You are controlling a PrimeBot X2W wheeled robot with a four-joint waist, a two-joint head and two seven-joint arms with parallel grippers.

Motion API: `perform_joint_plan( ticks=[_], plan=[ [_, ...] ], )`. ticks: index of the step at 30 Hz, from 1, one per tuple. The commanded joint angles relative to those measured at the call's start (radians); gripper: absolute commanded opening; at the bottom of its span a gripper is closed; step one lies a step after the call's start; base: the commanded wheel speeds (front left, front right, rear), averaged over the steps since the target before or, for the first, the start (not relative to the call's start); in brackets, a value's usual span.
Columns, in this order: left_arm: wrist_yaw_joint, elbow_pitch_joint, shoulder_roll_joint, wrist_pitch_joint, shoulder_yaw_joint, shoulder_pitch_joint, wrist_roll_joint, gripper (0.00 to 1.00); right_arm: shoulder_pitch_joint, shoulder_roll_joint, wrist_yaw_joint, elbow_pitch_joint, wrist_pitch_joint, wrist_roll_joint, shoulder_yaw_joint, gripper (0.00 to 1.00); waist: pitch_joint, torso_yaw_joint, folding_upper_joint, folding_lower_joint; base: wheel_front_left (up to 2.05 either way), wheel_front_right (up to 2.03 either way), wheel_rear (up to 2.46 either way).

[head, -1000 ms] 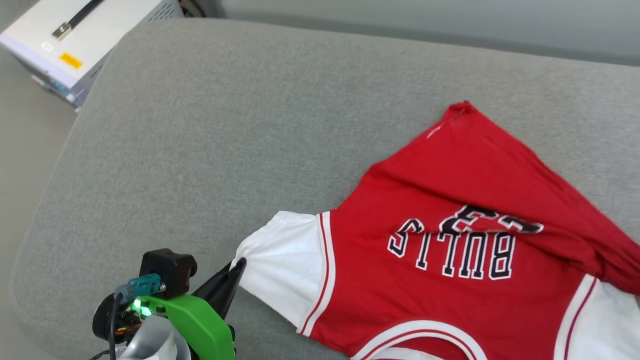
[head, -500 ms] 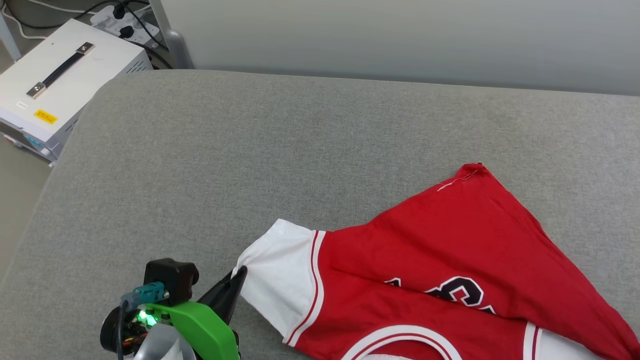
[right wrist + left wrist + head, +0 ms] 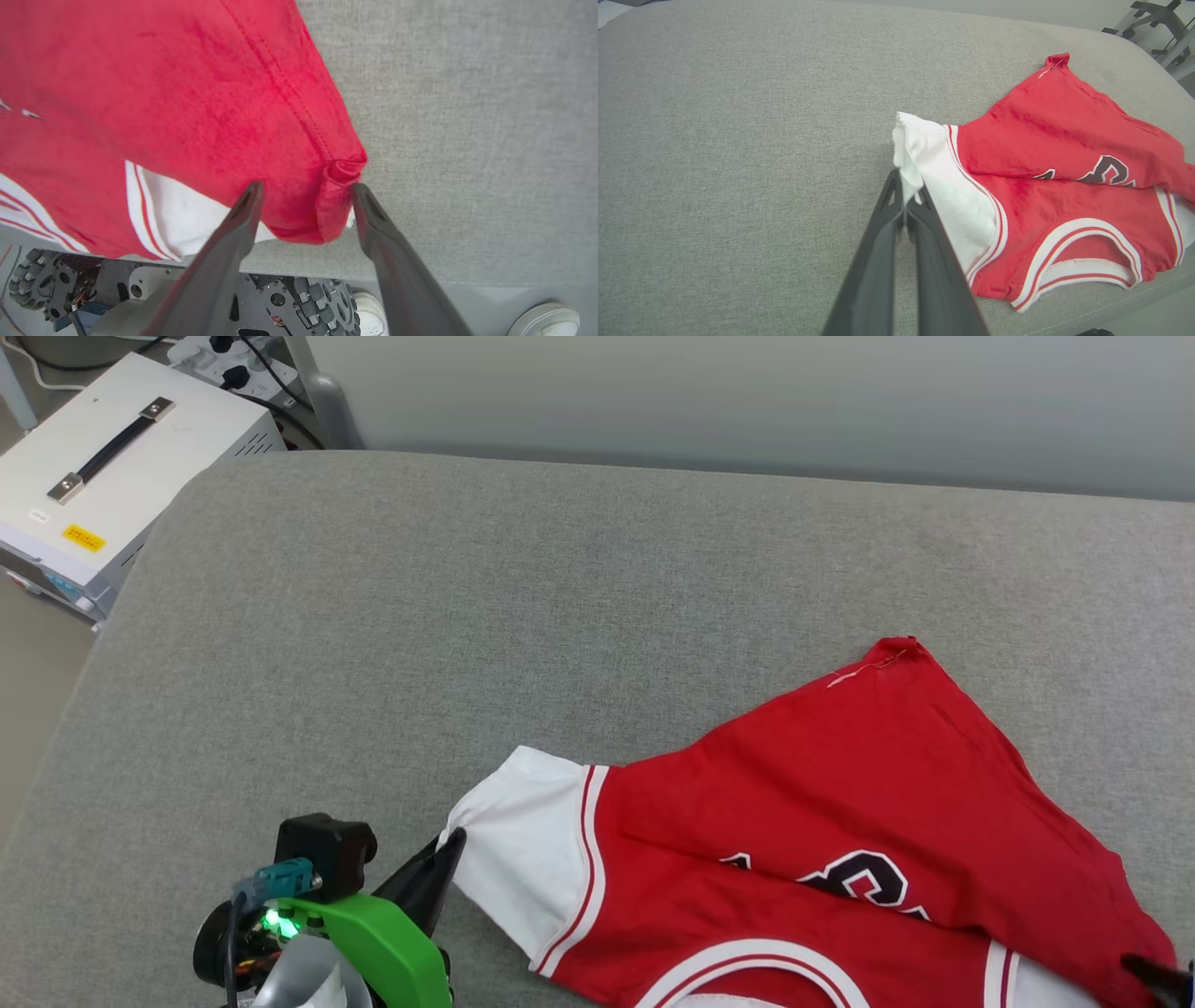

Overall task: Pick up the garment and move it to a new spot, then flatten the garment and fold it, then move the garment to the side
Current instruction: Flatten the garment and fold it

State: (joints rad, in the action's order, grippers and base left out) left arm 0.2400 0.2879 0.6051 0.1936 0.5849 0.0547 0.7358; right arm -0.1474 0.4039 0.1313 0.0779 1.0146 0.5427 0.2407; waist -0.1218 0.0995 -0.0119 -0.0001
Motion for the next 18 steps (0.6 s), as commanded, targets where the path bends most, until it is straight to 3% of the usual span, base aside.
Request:
perform_joint_plan(
  ticks=[1,10,18],
  plan=[
    [-0.006,0.000,-0.001,-0.006,0.001,0.018,-0.005,0.00,0.035,0.014,-0.001,0.027,-0.006,0.015,-0.003,1.00,-0.006,0.004,0.0119,0.0001,0.00,0.00,0.00],
    [-0.012,0.040,-0.008,-0.007,0.011,0.064,-0.032,0.00,0.260,0.064,-0.001,0.180,0.047,0.080,-0.070,1.00,-0.087,0.055,0.0119,0.0001,0.00,0.00,0.00],
    [-0.038,0.053,-0.038,-0.014,0.036,0.125,-0.055,0.00,0.518,0.105,-0.001,0.055,0.054,0.028,-0.213,1.00,-0.205,0.143,0.0119,0.0001,0.00,0.00,0.00]
  ],
)
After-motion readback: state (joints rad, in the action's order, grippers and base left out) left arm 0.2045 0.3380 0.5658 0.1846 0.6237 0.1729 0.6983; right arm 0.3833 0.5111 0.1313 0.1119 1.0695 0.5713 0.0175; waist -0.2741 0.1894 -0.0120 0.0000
